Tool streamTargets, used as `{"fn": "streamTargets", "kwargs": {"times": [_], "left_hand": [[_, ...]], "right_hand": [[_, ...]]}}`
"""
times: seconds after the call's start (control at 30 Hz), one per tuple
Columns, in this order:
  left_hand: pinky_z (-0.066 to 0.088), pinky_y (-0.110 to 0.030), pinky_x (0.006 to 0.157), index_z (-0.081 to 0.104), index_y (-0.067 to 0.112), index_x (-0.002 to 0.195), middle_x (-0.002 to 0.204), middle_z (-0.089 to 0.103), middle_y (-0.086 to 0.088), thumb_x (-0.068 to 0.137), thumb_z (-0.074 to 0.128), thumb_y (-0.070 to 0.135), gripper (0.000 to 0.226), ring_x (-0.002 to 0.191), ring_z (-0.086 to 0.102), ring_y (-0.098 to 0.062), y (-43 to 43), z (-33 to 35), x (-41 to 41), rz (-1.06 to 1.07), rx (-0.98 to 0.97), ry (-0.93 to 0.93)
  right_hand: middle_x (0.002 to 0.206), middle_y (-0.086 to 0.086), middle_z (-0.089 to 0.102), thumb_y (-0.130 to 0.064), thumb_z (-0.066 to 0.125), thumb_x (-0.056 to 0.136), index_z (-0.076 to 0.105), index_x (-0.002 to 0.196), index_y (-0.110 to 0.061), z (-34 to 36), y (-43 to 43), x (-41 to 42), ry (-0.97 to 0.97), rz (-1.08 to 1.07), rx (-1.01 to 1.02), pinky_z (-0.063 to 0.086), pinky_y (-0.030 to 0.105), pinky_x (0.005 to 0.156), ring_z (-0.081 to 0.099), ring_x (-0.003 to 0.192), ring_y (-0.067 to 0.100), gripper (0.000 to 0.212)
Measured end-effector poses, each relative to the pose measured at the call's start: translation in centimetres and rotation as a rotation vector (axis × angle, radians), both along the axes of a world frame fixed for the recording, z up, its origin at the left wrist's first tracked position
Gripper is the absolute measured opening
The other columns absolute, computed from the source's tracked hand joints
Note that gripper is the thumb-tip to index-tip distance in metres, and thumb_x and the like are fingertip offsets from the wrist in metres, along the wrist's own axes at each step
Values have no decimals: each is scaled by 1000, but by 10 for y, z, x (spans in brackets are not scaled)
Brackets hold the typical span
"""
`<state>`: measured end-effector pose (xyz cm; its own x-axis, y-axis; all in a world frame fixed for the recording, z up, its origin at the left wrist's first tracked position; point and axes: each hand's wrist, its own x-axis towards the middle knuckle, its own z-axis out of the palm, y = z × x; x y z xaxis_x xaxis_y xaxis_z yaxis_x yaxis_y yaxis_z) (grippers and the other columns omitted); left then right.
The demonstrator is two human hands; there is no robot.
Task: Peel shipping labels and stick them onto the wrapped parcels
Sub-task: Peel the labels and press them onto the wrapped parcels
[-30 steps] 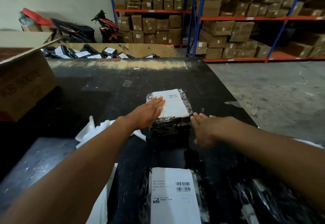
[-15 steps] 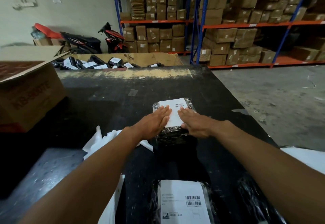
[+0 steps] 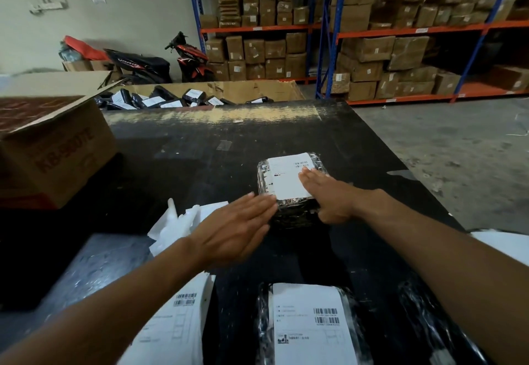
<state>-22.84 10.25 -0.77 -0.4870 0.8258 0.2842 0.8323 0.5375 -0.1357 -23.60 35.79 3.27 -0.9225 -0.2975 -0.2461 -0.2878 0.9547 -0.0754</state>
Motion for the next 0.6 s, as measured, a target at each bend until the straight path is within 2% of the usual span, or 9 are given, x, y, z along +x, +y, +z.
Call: {"fn": "streamTargets", "kwargs": {"times": [0.07,0.13,0.2,0.27,0.3,0.4,0.47,0.53,0.6], "left_hand": [[23,-42,120,33,3,148,157,29,-16,104,17,38,59,147,24,-23,33,5,-8,54,12,-34],[12,-41,123,12,6,154,162,7,-13,104,16,41,61,151,2,-21,50,0,-16,145,-101,-79],[3,-38,123,-1,10,153,163,-3,-10,101,8,44,63,149,-9,-18,42,-7,-16,158,-196,-100],[-3,-33,122,4,12,154,163,3,-7,97,-2,50,68,149,-6,-15,22,-5,-11,76,-182,-139],[-1,-33,121,14,12,154,162,12,-7,97,-3,50,70,149,4,-16,12,-1,-8,30,-147,-142],[20,-36,118,47,7,142,147,47,-11,103,13,42,63,138,42,-20,5,15,-20,-7,35,-68],[11,-26,119,40,10,147,154,38,-7,103,19,41,58,144,32,-15,17,26,-38,59,113,-166],[-1,-20,117,22,14,154,162,16,-2,102,22,41,59,149,10,-10,38,31,-54,119,80,-299],[-5,-17,113,13,14,156,164,6,-1,104,25,39,59,150,3,-9,53,29,-64,158,-9,-400]], "right_hand": [[163,9,-19,-12,55,90,-14,155,-8,1,-1,1,6,-2,5,-5,29,118,-15,150,21,95],[163,9,-19,-9,57,88,-14,155,-9,0,-1,2,5,-5,3,-5,28,118,-15,150,20,98],[163,8,-20,-8,58,87,-14,155,-10,0,0,3,5,-4,3,-7,25,115,-16,150,19,99],[163,8,-20,-8,59,87,-14,155,-9,0,1,4,10,1,-2,-7,25,114,-16,150,20,100],[163,8,-20,-8,59,87,-14,155,-9,0,1,4,9,1,-4,-7,26,116,-16,150,20,100],[163,9,-19,-9,58,87,-13,155,-9,-2,0,2,12,-12,-10,-7,27,116,-16,150,21,99],[163,9,-18,-10,59,88,-12,155,-9,-1,0,-1,6,-12,-11,-6,28,117,-15,151,21,98],[164,7,-17,-12,60,88,-11,156,-10,-1,0,-1,1,-11,-5,-4,29,118,-14,151,20,98],[164,6,-17,-11,59,89,-11,156,-11,1,1,-1,-3,-11,-3,-2,30,118,-13,151,18,97]]}}
